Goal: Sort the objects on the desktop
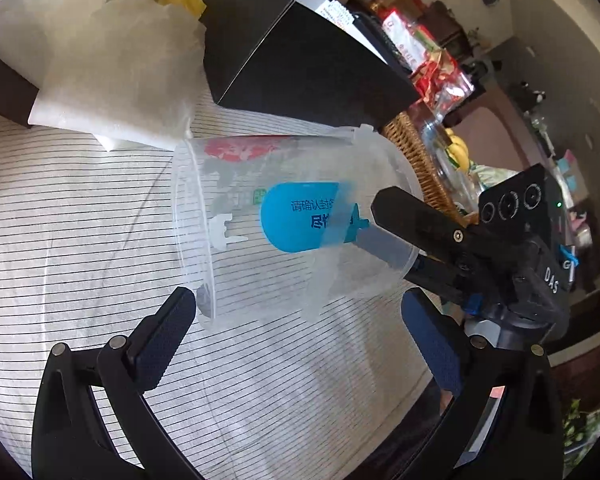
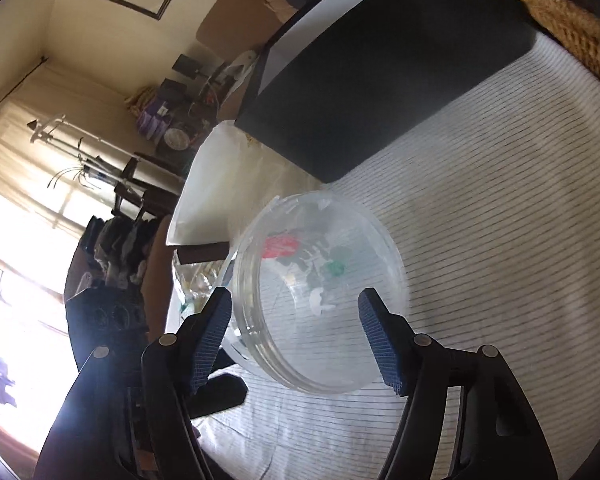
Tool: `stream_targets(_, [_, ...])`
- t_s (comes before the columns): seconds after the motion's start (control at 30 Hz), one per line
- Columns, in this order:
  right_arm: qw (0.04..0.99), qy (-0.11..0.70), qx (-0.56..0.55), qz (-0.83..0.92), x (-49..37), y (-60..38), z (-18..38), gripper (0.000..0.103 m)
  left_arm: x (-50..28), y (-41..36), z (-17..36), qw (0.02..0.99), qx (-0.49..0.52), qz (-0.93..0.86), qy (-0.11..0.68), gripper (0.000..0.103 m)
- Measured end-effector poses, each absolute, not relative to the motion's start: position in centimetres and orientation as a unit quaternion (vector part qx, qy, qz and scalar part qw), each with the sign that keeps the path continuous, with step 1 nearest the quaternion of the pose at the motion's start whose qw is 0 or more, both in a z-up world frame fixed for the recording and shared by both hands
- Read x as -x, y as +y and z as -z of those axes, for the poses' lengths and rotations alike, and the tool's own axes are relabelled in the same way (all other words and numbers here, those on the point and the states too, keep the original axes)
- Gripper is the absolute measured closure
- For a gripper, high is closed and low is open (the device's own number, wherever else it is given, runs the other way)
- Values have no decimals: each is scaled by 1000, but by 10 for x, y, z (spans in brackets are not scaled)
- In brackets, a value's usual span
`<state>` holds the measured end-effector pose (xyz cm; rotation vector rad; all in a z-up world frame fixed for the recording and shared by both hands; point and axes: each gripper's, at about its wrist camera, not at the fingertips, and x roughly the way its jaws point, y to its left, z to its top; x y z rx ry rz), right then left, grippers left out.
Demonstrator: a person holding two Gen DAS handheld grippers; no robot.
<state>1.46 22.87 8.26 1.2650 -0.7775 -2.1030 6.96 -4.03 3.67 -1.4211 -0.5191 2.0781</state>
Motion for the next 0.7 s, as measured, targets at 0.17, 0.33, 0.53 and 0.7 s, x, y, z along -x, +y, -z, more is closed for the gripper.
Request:
stream_targets(0.17, [280, -294, -477, 779, -24, 238, -89, 34, -83, -33, -56, 304, 513, -788, -152, 1])
stream_targets(0.33, [299, -351, -445, 768, -32, 274, -114, 34, -96, -40, -110, 365, 448, -797, -174, 0])
stream_targets(0.53, [306, -340, -414, 787, -20, 291, -160, 33, -62, -19, -162, 379, 432, -800, -174, 0])
stream_targets(0.7, [321, -335, -397, 792, 23, 308, -202, 33, -8, -4, -194, 382, 437, -795, -177, 0])
